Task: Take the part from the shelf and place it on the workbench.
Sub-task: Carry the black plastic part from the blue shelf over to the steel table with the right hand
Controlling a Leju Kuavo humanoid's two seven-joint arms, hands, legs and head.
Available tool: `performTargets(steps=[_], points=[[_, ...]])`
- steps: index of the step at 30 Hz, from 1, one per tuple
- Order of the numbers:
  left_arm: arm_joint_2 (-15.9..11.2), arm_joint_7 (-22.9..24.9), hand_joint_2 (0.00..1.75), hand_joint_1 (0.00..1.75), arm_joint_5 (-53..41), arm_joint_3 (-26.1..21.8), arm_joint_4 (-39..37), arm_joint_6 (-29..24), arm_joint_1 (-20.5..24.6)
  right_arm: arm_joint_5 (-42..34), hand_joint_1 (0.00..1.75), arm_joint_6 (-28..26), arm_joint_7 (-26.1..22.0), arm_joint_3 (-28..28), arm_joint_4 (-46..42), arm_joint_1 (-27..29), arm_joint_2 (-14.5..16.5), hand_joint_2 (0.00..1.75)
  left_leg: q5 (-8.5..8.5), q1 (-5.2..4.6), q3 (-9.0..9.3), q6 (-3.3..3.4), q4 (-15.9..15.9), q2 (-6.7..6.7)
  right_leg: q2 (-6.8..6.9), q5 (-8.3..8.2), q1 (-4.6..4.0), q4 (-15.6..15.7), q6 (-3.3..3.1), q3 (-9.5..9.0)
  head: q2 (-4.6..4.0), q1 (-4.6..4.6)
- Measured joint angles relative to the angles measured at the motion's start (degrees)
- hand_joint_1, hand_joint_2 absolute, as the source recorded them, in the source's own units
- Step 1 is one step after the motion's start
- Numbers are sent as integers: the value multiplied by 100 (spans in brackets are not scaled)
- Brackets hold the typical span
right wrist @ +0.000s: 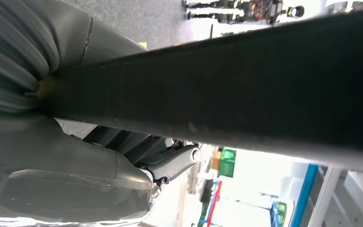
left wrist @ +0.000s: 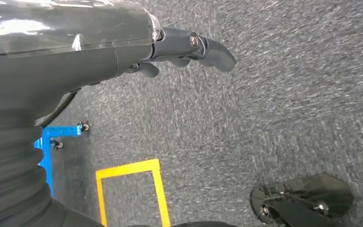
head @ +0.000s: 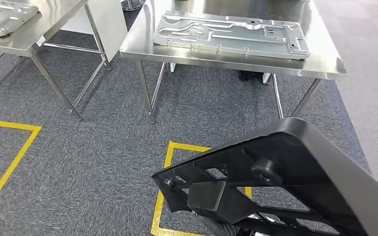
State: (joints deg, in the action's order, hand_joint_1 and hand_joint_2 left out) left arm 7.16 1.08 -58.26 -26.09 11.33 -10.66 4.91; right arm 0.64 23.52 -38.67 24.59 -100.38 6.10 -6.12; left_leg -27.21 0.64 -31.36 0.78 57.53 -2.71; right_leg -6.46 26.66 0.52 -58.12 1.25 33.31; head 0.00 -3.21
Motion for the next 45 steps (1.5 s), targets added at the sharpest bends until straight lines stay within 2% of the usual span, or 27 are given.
performTargets(steps=[1,3,5,6,7,10,12,14,16,17,19,20,21,22,24,26,27,31,33,35,36,37,38,39,41,42,45], points=[[4,1,175,0,-2,-1,0,-2,1,3,175,-2,2,0,-13,7,0,175,9,5,10,38,-19,67,154,93,-3,-146,32,69,0,0],[7,3,175,0,-4,-3,0,-5,-7,6,175,2,4,0,-31,17,0,175,6,1,19,88,-37,211,511,431,-4,-790,87,384,0,0],[4,12,175,0,-4,-6,-1,-6,-21,7,175,6,5,0,-31,43,-1,175,-12,-12,21,102,-35,358,613,697,19,-1502,123,757,0,-1],[2,17,175,0,-4,-8,-1,-7,-24,7,175,7,6,0,-31,61,-2,175,-23,-16,27,101,-34,430,623,683,27,-1617,128,823,0,0],[0,22,175,0,-4,-9,0,-7,-23,7,175,7,7,0,-31,74,-2,175,-37,-19,41,93,-34,499,639,554,28,-1484,124,760,0,0],[-1,28,175,0,-5,-12,1,-8,-19,6,175,12,7,0,-39,84,-2,175,-93,-41,117,40,-32,669,888,30,-13,-308,38,150,0,-1],[-3,31,175,0,-4,-13,2,-11,-16,7,175,13,7,0,-57,83,-1,175,-124,-62,151,-18,-35,748,982,-40,-59,33,-42,-16,0,-1],[-7,33,175,0,-4,-15,2,-15,-8,7,175,13,7,0,-71,88,0,175,-145,-69,182,-79,-51,815,871,-48,-58,46,-105,-12,0,-1],[-12,20,175,0,-4,-17,3,-12,1,7,175,13,8,-1,-79,85,1,175,-262,-62,157,-136,79,678,789,-72,-21,94,-168,-37,0,-2],[-12,8,175,0,-4,-18,3,-8,4,6,175,13,10,-2,-85,80,6,175,-405,-58,60,-159,311,546,757,-81,-2,115,-197,-51,0,-2],[-13,-9,175,0,-1,-19,3,-2,-1,6,175,16,25,-2,-89,71,20,175,-777,-47,-307,-182,1083,335,699,-76,-12,117,-235,-51,0,-1],[-15,-9,175,0,2,-21,3,-3,-8,3,175,20,38,-2,-90,70,26,175,-892,-47,-493,-190,1441,302,660,-70,-22,113,-244,-53,0,-1],[-19,-5,175,0,5,-24,3,-7,-18,-1,175,23,55,-2,-90,69,28,175,-895,-47,-604,-191,1624,292,620,-65,-31,108,-249,-58,0,-1],[-21,2,175,0,10,-27,2,-12,-29,-5,175,27,69,-2,-90,66,28,175,-771,-47,-604,-186,1566,290,579,-59,-36,101,-249,-69,0,-1],[-23,16,175,0,32,-36,2,-20,-48,-15,175,37,88,-2,-90,54,29,175,-310,-47,-326,-155,861,276,512,-38,-39,87,-233,-103,0,-1],[-20,21,175,0,59,-46,2,-24,-54,-29,175,52,98,-2,-89,31,31,175,-43,-56,-55,-105,193,232,472,-16,-55,62,-192,-104,0,-1],[-17,20,175,0,66,-52,2,-25,-50,-36,175,61,104,-2,-88,21,31,175,-17,-62,-5,-78,52,214,461,-13,-59,53,-166,-91,0,-1],[8,18,175,0,98,-86,2,-17,-37,-56,175,70,107,-8,-85,10,29,175,12,-48,15,47,-33,226,472,50,-52,-36,-43,-39,0,0],[20,12,175,0,116,-99,2,-14,-28,-61,175,61,92,-14,-78,11,28,175,36,-27,25,94,-63,251,539,332,-31,-525,16,188,0,1],[21,2,175,0,134,-114,2,-16,-28,-61,175,40,76,-15,-55,24,28,175,34,-28,17,111,-61,273,580,657,2,-1287,63,570,0,1],[21,-4,175,0,141,-121,2,-20,-32,-60,175,28,69,-15,-38,35,27,175,30,-29,18,111,-59,283,589,704,19,-1526,79,697,0,1],[21,-8,175,0,149,-128,2,-25,-35,-59,175,17,63,-15,-24,47,27,175,25,-28,22,108,-56,289,599,639,33,-1552,90,720,0,1],[23,-11,175,0,152,-133,2,-32,-37,-57,175,8,55,-15,-14,57,26,175,17,-26,32,98,-54,293,613,469,46,-1330,92,621,0,1],[26,-15,175,0,155,-136,2,-40,-38,-55,175,3,44,-15,-8,65,26,175,7,-25,47,84,-52,293,635,253,56,-941,88,432,0,1],[33,-18,175,0,156,-137,2,-57,-38,-51,175,-4,22,-15,-6,75,26,175,-22,-46,66,35,-39,293,681,-19,44,-194,51,72,0,1],[35,-19,175,0,156,-138,2,-64,-38,-50,175,-4,14,-15,-5,82,26,175,-34,-55,69,4,-35,295,690,-53,30,-15,25,-10,0,1],[35,-26,175,0,155,-142,2,-84,-37,-48,175,-13,5,-16,2,111,23,175,-65,-53,80,-97,-39,308,660,-38,12,48,-69,-26,0,-1]])
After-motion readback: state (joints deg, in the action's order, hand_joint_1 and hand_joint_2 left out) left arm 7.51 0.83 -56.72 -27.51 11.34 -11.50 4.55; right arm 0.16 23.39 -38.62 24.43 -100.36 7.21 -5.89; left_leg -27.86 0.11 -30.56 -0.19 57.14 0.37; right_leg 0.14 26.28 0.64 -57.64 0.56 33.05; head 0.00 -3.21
